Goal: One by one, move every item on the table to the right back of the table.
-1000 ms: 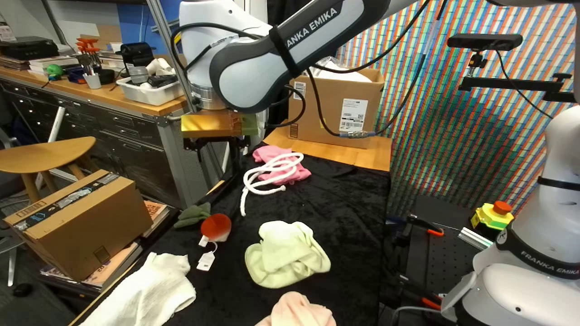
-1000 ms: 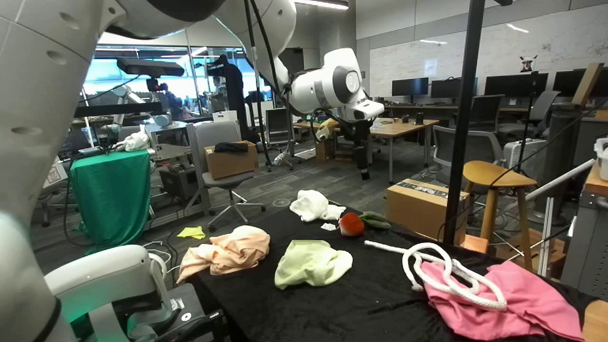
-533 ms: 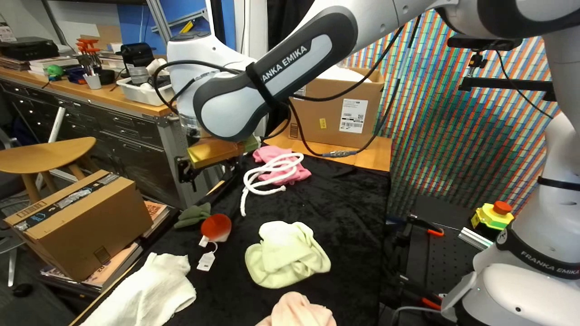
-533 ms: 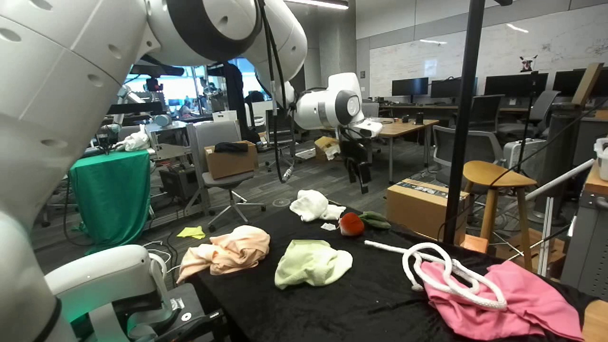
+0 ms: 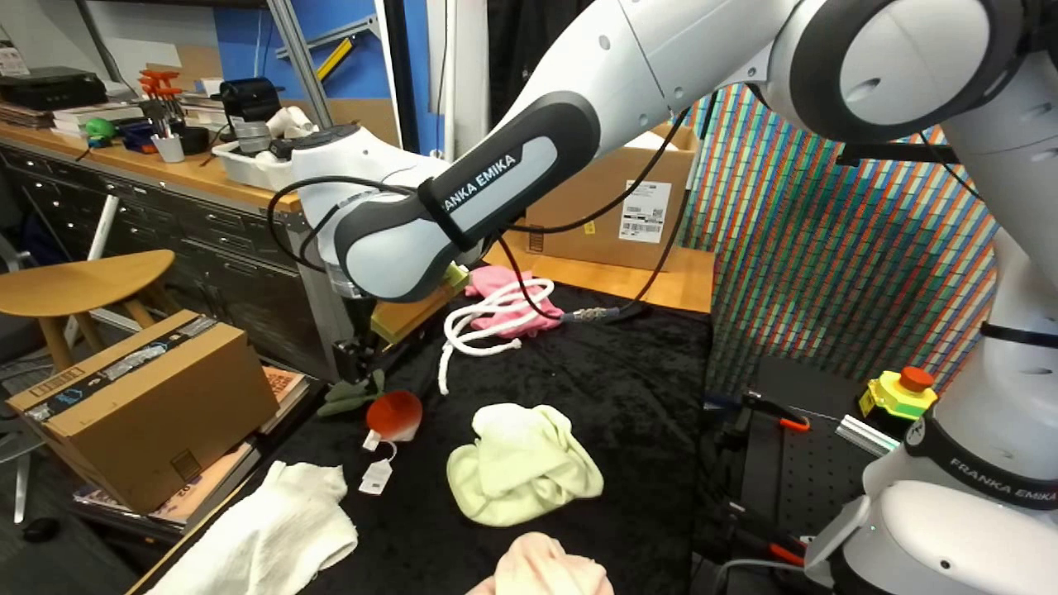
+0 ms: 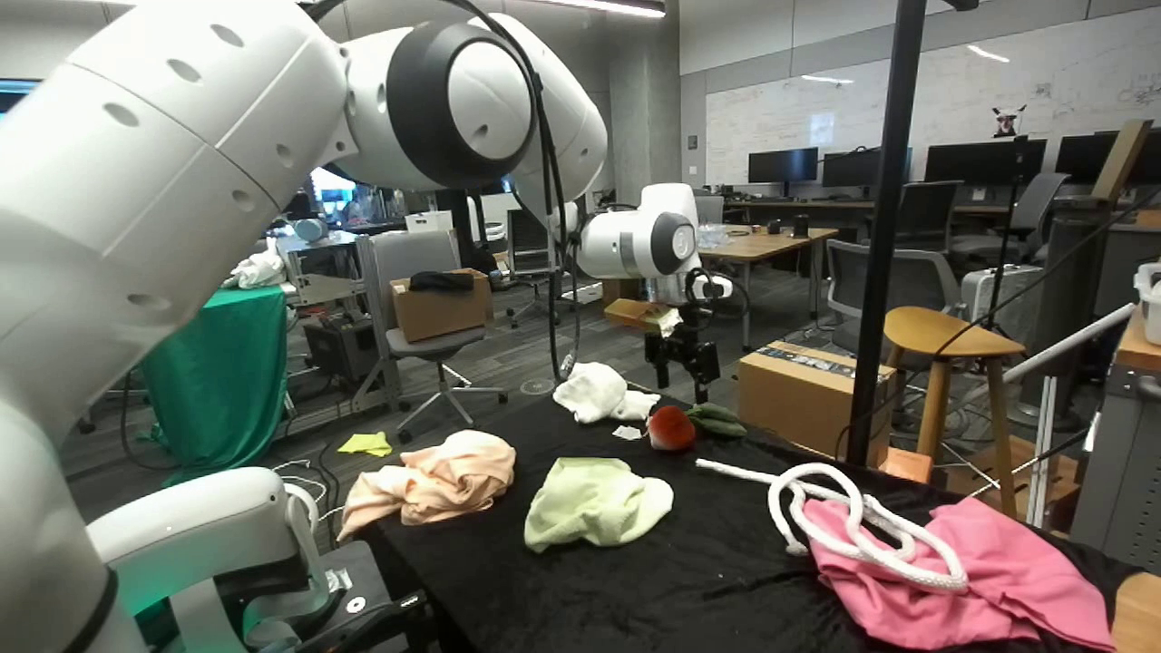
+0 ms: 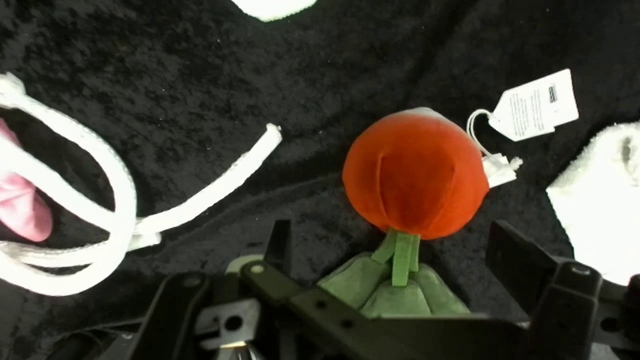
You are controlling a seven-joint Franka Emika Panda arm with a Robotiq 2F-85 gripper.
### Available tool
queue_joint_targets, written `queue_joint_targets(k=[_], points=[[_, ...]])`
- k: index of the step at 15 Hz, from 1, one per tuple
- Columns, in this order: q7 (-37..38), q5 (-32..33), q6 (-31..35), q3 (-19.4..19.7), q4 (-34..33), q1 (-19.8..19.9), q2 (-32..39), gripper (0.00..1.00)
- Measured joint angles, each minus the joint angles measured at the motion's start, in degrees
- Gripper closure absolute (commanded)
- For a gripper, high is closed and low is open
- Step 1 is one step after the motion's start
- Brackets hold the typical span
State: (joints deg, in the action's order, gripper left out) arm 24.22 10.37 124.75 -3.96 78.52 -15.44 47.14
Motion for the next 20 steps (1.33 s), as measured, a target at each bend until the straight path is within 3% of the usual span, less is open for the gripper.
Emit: queue_joint_targets(k=[6, 14, 15, 16, 18, 20], points=[[-6.94, -1.92, -4.81, -0.20, -6.14, -1.13, 5.61, 0.00], [-9.04, -2.80, -7.42, -0.20, -11.37, -1.18, 10.33, 0.00], [-9.13, -2.84, -7.42, -0.20, -11.87, -1.15, 10.83, 0.04], [-9.23, -2.91, -7.42, -0.20, -12.38, -1.13, 11.34, 0.25], [-9.41, -3.09, -7.41, -0.20, -13.21, -1.13, 12.14, 0.29], [-9.57, -3.30, -7.42, -0.20, -14.01, -1.13, 12.69, 0.44]])
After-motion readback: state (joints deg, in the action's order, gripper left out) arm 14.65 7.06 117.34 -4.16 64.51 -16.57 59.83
